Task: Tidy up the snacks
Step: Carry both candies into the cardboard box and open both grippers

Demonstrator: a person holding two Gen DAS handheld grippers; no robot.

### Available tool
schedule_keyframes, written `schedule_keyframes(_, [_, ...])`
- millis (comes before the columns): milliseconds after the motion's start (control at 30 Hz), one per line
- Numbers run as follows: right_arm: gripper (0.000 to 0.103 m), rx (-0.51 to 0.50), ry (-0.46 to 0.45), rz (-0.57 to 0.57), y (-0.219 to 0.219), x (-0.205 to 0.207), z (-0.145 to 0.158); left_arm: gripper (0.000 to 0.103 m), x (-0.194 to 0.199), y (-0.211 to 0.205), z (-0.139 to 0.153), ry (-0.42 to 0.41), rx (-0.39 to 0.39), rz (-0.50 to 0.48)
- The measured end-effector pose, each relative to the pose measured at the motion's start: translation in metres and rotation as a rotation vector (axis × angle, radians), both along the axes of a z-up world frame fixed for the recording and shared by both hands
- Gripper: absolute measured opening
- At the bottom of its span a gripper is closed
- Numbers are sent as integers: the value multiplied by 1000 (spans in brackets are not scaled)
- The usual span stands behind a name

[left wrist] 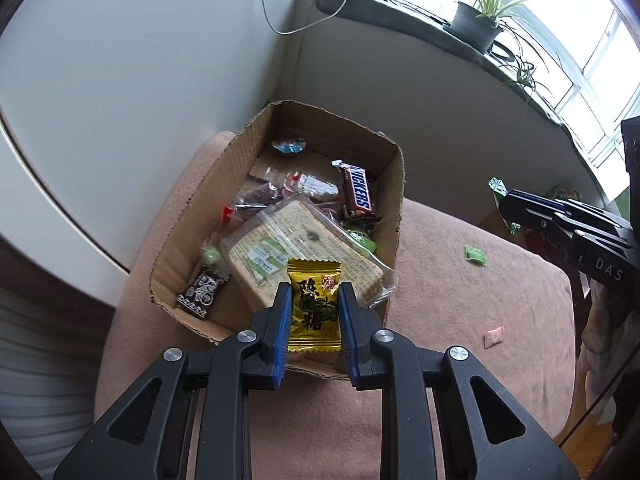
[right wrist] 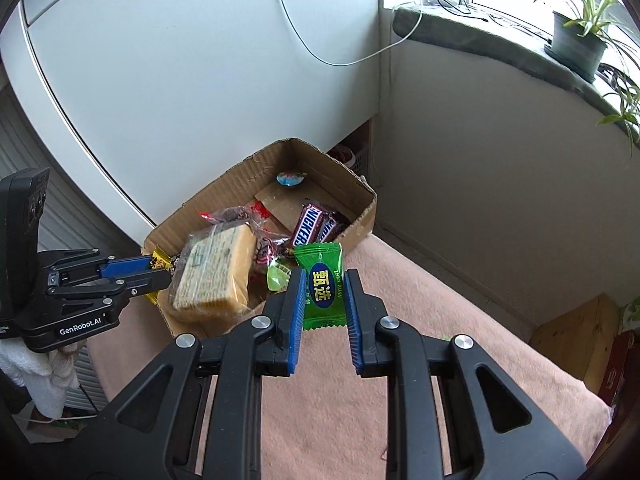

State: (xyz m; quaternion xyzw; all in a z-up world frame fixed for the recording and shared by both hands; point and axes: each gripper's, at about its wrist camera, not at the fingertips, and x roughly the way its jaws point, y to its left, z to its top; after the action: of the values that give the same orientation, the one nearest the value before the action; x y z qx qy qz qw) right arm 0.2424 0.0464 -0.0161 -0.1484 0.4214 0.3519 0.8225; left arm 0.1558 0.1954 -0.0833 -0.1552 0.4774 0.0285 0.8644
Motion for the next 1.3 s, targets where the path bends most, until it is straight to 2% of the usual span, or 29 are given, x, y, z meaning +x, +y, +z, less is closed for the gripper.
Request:
schedule_keyframes(300, [20, -9, 17, 41, 37, 23, -2, 21, 18, 22, 4, -24, 21, 24])
schedule_keyframes(533, [20, -28, 46, 53, 60, 40, -15, 21, 36, 27, 1, -27, 12, 24])
schedule_keyframes(1067, [21, -36, 96, 38, 78, 63, -30, 21, 87, 35, -4, -22, 8, 15])
schedule_keyframes(1233, [24, -33, 92, 35, 75, 63, -29, 23, 90, 32, -4, -21, 17, 1])
schedule_keyframes(1267, [31, -34, 90, 31, 74, 64, -28, 25, 91, 32, -4, -19, 19, 1])
schedule_keyframes(1300, [36, -30, 88, 30, 73, 64, -28, 31, 91, 32, -3, -18, 20, 3])
